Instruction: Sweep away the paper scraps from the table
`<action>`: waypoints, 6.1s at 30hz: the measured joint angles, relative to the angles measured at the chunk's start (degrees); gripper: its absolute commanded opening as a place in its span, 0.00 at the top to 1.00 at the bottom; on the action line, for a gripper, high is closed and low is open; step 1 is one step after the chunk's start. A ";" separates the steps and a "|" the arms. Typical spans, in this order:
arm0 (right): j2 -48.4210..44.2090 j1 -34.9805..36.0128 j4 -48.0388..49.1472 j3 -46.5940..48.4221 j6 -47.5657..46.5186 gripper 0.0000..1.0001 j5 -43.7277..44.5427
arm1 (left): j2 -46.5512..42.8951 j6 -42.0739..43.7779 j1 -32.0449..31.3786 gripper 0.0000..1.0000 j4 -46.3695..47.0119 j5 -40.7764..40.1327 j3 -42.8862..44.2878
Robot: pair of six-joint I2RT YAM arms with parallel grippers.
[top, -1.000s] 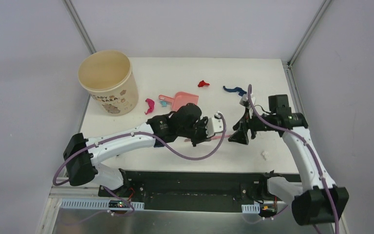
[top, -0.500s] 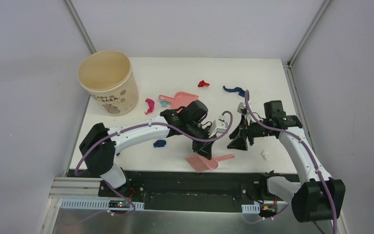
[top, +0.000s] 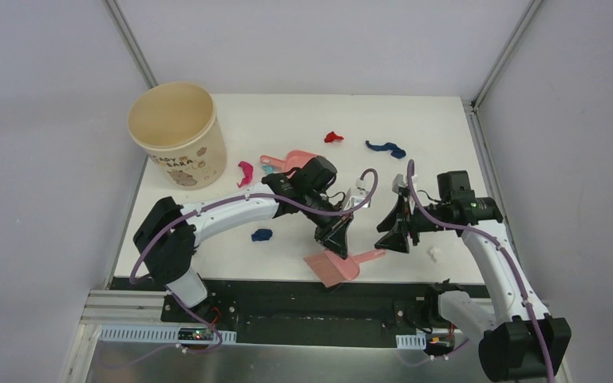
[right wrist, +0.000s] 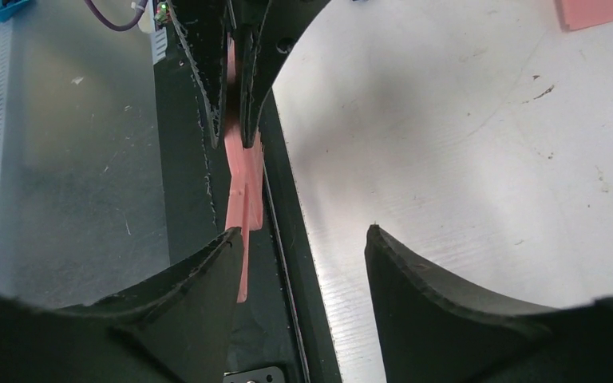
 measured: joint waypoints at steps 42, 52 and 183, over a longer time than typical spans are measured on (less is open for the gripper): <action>1.36 4.66 -3.10 0.87 0.92 0.62 1.33 | 4.57 -6.49 2.97 1.00 6.47 8.76 0.50; 1.33 4.87 -3.43 0.87 -0.15 0.72 1.42 | 4.57 -6.56 2.97 1.00 6.64 9.60 0.50; -5.64 -8.09 17.55 -1.25 23.06 1.00 27.02 | 18.51 9.55 13.11 0.58 -18.56 -53.09 14.36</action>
